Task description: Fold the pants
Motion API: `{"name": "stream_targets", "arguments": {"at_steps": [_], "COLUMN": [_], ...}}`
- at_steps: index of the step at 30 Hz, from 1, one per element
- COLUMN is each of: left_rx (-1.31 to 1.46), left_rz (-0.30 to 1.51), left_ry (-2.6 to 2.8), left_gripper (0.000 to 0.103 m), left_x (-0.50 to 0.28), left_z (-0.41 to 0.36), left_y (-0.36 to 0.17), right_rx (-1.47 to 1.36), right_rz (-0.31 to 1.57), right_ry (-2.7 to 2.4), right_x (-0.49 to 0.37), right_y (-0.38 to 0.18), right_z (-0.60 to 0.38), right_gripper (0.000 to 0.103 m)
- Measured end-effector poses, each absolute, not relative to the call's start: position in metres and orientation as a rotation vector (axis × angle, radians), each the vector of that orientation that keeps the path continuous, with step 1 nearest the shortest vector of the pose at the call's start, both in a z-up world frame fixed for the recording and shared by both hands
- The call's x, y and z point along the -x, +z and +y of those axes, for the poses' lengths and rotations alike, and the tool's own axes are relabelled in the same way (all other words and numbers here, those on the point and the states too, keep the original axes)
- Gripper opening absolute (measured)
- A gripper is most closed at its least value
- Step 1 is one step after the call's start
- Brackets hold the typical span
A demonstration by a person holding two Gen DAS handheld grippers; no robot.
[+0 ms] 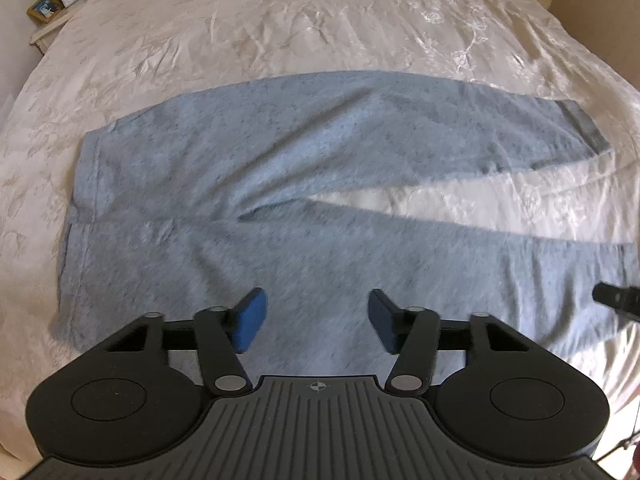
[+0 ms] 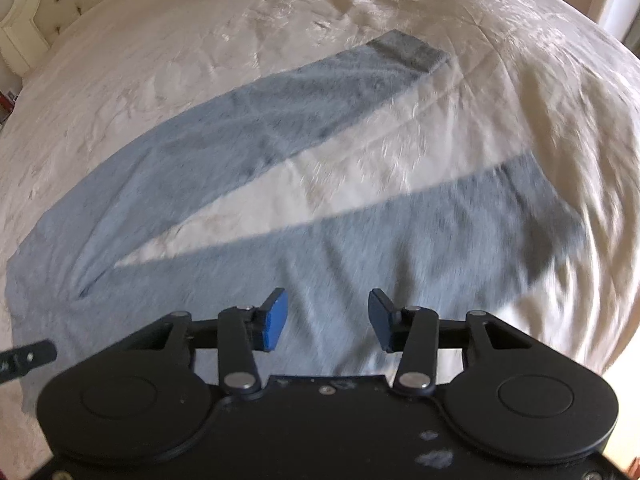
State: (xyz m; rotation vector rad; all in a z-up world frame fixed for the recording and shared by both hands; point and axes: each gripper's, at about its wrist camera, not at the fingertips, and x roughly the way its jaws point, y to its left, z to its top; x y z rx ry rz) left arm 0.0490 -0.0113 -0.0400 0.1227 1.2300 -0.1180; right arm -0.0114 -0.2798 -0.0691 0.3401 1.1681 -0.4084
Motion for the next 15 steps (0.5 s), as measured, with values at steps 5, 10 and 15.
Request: {"name": "stream_targets", "arguments": {"at_steps": [5, 10, 15], "left_rx": [-0.116, -0.092, -0.078], "left_rz": [1.210, 1.191, 1.187], "left_ry": [-0.099, -0.057, -0.009], "left_gripper": [0.044, 0.044, 0.044], "left_x": [-0.079, -0.114, -0.146], "left_z": [-0.040, -0.055, -0.058], "left_y": [-0.037, -0.035, -0.040], "right_rx": [-0.354, -0.368, -0.410], "right_rz": [1.166, 1.185, 1.207], "right_ry": [-0.349, -0.329, -0.319], "right_x": [-0.049, -0.117, -0.184], "right_y": [-0.086, -0.099, -0.130], "right_z": [-0.328, -0.362, -0.379], "right_gripper": [0.045, 0.051, 0.059]}}
